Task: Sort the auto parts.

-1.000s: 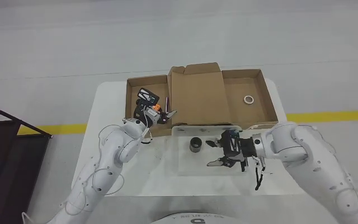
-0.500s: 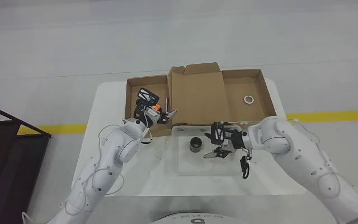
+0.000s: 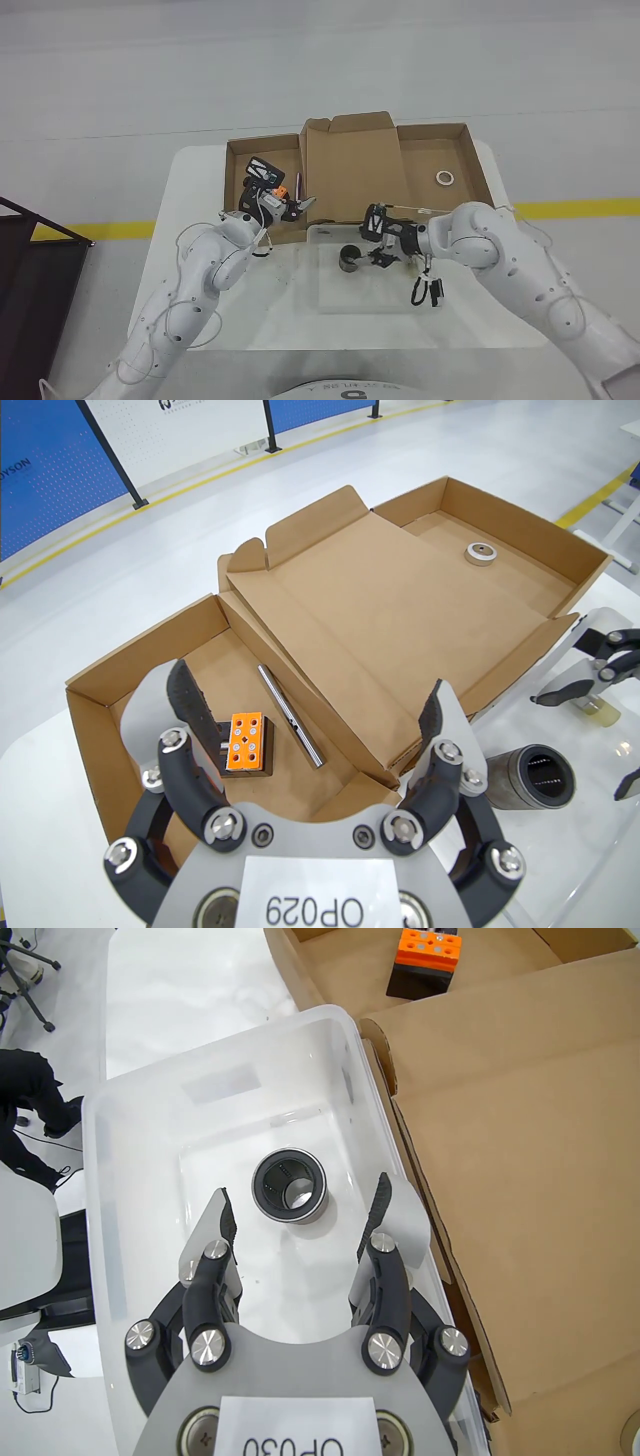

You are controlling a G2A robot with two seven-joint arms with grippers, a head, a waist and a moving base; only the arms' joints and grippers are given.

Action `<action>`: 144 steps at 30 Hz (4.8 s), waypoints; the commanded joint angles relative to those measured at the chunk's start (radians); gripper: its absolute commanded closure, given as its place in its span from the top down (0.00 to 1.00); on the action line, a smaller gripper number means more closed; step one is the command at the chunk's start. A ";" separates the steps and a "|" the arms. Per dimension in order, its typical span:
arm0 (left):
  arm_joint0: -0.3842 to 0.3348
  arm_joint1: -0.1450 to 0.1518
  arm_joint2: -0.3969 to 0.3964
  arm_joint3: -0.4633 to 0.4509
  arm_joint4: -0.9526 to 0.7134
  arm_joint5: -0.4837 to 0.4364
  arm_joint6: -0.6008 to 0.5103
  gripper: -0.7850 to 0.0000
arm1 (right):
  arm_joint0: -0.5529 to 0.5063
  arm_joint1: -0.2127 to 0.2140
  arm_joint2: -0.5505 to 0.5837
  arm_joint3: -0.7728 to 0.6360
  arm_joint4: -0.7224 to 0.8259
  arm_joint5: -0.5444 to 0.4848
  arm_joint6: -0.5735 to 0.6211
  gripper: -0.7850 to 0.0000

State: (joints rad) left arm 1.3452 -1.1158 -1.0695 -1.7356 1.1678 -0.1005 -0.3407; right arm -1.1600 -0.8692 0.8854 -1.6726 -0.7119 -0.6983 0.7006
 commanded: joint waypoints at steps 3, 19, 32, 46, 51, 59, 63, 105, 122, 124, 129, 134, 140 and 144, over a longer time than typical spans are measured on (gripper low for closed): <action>0.000 0.000 0.000 0.000 0.000 0.000 0.000 1.00 | 0.021 -0.010 -0.028 0.023 0.019 0.009 0.030 0.66; 0.000 0.000 0.000 0.000 0.000 0.000 0.000 1.00 | 0.113 -0.048 -0.105 0.096 0.100 0.013 0.102 0.53; 0.000 0.000 0.000 0.000 0.000 0.000 0.000 1.00 | 0.155 -0.066 -0.136 0.151 0.150 0.001 0.133 0.47; 0.000 0.000 0.000 0.000 0.000 0.000 0.000 1.00 | 0.179 -0.081 -0.152 0.171 0.127 0.040 0.145 0.44; 0.000 0.000 0.000 0.000 0.000 0.000 0.000 1.00 | 0.181 -0.085 -0.160 0.174 0.118 0.064 0.157 0.43; 0.000 0.000 0.000 0.000 0.000 0.000 0.000 1.00 | 0.178 -0.091 -0.172 0.173 0.094 0.095 0.172 0.42; 0.000 0.000 0.000 0.000 0.000 0.000 0.000 1.00 | 0.175 -0.093 -0.175 0.168 0.086 0.101 0.176 0.33; 0.000 0.000 0.000 0.000 0.000 0.000 0.000 1.00 | -0.251 0.157 0.308 -0.144 0.231 -0.314 -0.340 0.00; 0.000 0.000 0.000 0.000 0.000 0.000 0.000 1.00 | -0.207 0.163 0.512 0.085 0.391 0.183 -0.389 0.00; 0.000 0.000 0.000 0.000 0.000 0.000 0.000 1.00 | -0.185 0.152 0.473 0.099 0.360 0.259 -0.388 0.00; 0.000 0.000 0.000 0.000 0.000 0.000 0.000 1.00 | -0.134 0.129 0.387 0.163 0.210 0.471 -0.381 0.00; 0.000 0.000 0.000 0.000 0.000 0.000 0.000 1.00 | -0.079 0.103 0.293 0.236 0.071 0.635 -0.339 0.00; 0.000 0.000 0.000 0.000 0.000 0.000 0.000 1.00 | -0.024 0.075 0.216 0.293 -0.033 0.726 -0.290 0.00; 0.000 0.000 0.000 0.000 0.000 0.000 0.000 1.00 | -0.012 0.065 0.205 0.309 -0.052 0.726 -0.289 0.06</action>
State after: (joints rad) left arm 1.3452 -1.1158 -1.0695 -1.7356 1.1678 -0.1005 -0.3407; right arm -1.1727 -0.8030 1.0912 -1.3650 -0.7596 0.0287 0.4114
